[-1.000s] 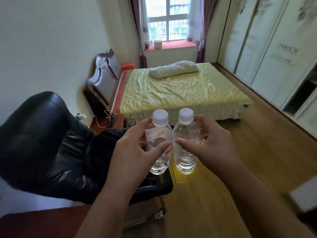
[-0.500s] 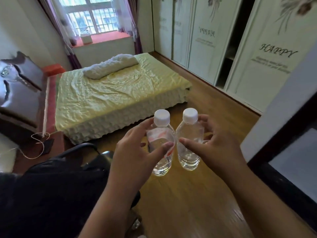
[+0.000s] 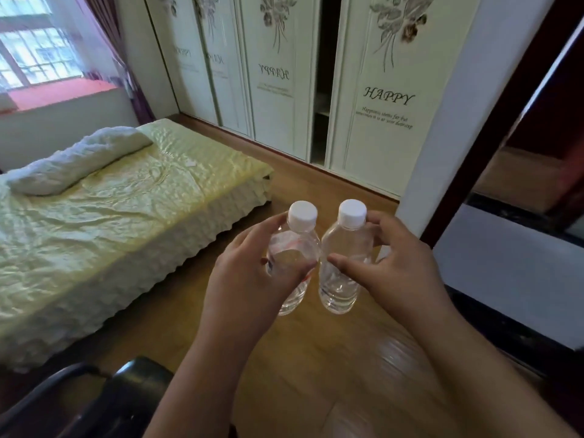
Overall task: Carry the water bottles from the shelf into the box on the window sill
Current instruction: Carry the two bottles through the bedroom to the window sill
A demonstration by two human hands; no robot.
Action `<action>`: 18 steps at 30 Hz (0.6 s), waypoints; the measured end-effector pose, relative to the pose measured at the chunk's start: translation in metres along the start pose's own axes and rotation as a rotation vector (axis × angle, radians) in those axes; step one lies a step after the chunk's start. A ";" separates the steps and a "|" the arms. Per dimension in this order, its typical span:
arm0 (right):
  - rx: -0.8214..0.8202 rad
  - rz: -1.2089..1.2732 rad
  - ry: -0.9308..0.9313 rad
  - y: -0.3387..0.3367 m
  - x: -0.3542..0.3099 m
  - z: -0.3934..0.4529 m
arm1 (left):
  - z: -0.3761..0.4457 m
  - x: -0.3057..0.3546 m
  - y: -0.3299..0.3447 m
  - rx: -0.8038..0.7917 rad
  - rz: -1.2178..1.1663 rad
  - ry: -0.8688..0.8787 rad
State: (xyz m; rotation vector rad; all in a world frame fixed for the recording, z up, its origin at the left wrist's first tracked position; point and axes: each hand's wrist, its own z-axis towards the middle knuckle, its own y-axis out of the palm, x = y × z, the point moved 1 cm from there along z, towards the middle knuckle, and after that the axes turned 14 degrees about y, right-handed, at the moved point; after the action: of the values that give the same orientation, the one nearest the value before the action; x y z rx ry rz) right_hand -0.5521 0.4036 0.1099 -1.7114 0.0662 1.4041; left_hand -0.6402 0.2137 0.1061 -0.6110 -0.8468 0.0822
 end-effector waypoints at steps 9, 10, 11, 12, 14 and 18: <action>0.069 -0.034 0.110 -0.001 0.001 0.024 | 0.046 -0.019 0.016 -0.094 -0.058 0.085; 0.070 -0.039 0.119 0.000 0.004 0.029 | 0.050 -0.020 0.020 -0.105 -0.066 0.086; 0.069 -0.042 0.127 0.000 0.006 0.034 | 0.055 -0.021 0.024 -0.115 -0.073 0.086; 0.070 -0.043 0.135 0.001 0.008 0.040 | 0.059 -0.021 0.029 -0.125 -0.079 0.084; 0.073 -0.042 0.139 0.001 0.014 0.054 | 0.069 -0.023 0.039 -0.135 -0.084 0.076; 0.050 -0.008 0.139 -0.003 0.021 0.089 | 0.096 -0.027 0.059 -0.136 -0.084 0.048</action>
State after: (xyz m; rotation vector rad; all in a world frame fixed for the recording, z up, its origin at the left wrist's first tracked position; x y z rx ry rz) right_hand -0.6107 0.4731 0.0981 -1.7641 0.1703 1.2662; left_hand -0.7178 0.2990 0.1042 -0.7015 -0.8350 -0.0664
